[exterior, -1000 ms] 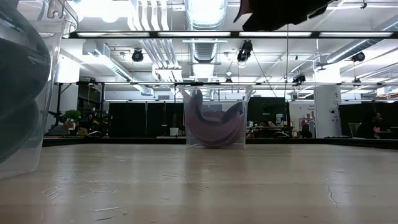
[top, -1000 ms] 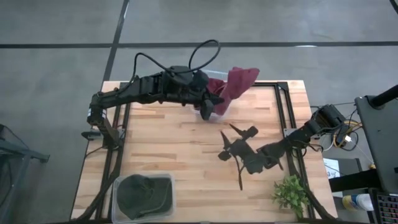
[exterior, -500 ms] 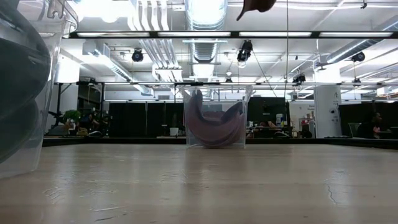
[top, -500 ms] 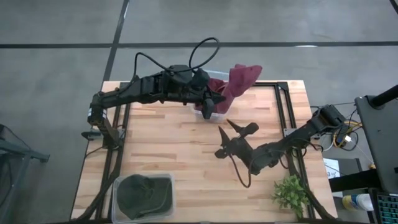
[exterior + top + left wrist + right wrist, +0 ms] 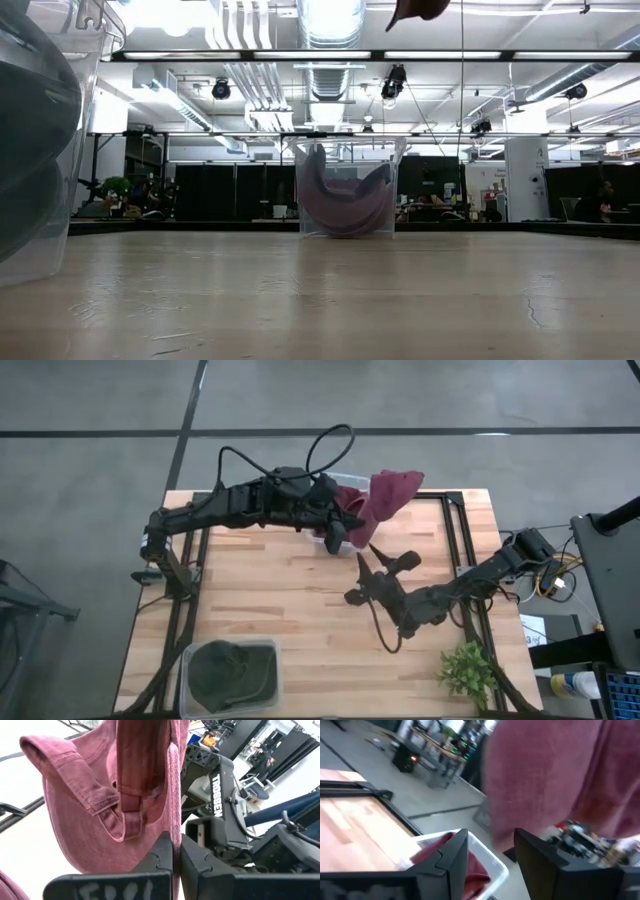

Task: Pick & Place hat
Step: Put the red cap into the top transparent bin

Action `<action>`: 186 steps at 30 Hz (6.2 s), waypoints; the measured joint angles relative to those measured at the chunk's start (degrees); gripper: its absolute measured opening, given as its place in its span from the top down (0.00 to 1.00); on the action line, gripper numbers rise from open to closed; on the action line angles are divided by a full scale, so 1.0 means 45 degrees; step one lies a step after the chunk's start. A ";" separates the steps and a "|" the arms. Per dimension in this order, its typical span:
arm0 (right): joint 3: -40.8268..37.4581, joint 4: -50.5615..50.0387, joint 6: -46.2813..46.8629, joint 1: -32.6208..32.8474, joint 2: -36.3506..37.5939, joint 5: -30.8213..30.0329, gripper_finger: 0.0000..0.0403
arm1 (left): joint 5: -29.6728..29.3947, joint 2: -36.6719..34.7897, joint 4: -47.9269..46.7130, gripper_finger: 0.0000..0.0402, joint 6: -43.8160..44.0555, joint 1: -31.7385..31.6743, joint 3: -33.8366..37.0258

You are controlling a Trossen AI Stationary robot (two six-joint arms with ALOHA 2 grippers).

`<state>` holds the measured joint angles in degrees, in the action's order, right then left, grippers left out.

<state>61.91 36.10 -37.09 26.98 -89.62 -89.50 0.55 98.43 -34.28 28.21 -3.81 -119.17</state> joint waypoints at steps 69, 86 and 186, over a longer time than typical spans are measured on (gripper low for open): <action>-0.0993 -0.0772 0.6680 0.3993 0.0233 0.2942 0.98 | 0.0448 -0.1287 -0.1447 1.00 -0.3134 0.0389 0.1151; -0.1275 -1.6426 2.9734 0.2953 -0.0039 1.2235 0.97 | 0.0444 -0.1282 -0.1434 1.00 -0.3260 0.0405 0.1277; 0.5974 -2.1296 1.5398 -0.1263 0.0445 1.1838 0.97 | 0.0017 0.0131 -0.4596 0.72 -0.1905 0.1030 0.2180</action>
<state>88.79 -59.73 32.21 21.30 -87.62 -36.23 0.62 99.02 -54.96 19.64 0.82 -109.36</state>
